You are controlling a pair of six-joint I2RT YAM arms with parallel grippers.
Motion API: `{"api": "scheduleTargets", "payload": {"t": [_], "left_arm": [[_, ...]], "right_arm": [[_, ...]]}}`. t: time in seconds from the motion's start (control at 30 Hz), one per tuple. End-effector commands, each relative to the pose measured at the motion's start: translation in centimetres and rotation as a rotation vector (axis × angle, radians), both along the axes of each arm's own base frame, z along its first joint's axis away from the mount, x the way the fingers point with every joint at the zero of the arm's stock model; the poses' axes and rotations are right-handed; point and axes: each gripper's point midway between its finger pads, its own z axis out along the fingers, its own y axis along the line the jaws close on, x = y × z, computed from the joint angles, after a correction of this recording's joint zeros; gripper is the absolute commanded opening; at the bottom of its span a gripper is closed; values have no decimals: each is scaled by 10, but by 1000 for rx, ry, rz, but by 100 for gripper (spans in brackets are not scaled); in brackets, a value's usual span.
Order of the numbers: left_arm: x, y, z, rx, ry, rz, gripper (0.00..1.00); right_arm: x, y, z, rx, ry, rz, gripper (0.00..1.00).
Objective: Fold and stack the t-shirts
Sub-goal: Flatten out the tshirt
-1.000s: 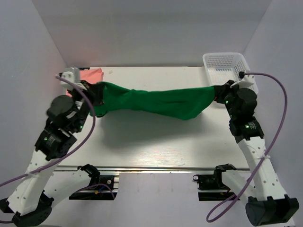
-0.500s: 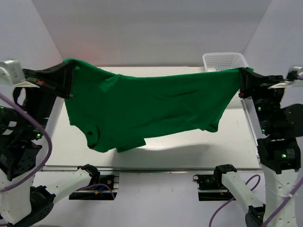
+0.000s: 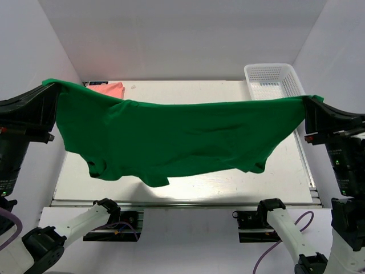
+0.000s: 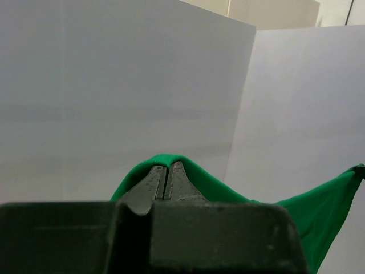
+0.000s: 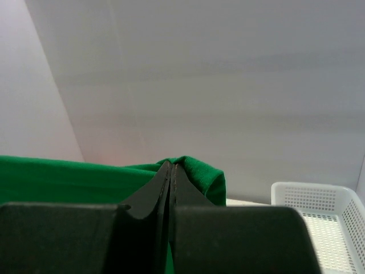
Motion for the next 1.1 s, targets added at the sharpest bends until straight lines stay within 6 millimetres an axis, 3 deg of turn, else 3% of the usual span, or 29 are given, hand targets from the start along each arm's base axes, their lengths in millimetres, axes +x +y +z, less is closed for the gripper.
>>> {"api": "scheduleTargets", "payload": {"t": [0.0, 0.2, 0.4, 0.47, 0.53, 0.57, 0.63, 0.67, 0.7, 0.87, 0.9, 0.93, 0.97, 1.03, 1.07], "left_arm": [[-20, 7, 6, 10, -46, -15, 0], [-57, -6, 6, 71, -103, -162, 0], [-49, -10, 0, 68, -74, -162, 0], [-43, -16, -3, 81, -60, -170, 0], [-30, -27, -19, 105, -10, -188, 0], [-28, -28, -18, 100, -21, -188, 0], [-4, -34, -37, 103, 38, -152, 0], [5, -36, -39, 89, 50, -139, 0], [26, -40, -56, 93, 104, -102, 0], [80, -47, -96, 84, 219, 14, 0], [98, -45, -111, 78, 259, 71, 0], [106, -44, -118, 71, 275, 101, 0], [120, -47, -139, 85, 316, 131, 0], [134, -43, -147, 55, 320, 188, 0], [146, -43, -164, 63, 356, 225, 0]], "right_arm": [[-22, 0, 8, -4, -36, 18, 0], [-43, -2, 10, 13, -44, 31, 0], [-52, -3, -1, 32, -27, 38, 0], [-43, -5, -11, 39, 4, 18, 0], [-38, -7, -16, 49, 20, 5, 0], [-26, -8, -25, 52, 52, -11, 0], [-17, -7, -32, 62, 74, -12, 0], [3, -6, -54, 67, 140, -21, 0], [9, -6, -61, 76, 159, -27, 0], [65, -10, -117, 117, 284, -96, 0], [85, -9, -141, 114, 344, -115, 0], [93, -8, -149, 112, 367, -116, 0], [99, -7, -154, 118, 375, -116, 0], [124, -4, -186, 107, 450, -128, 0], [131, -4, -187, 119, 443, -134, 0]]}}
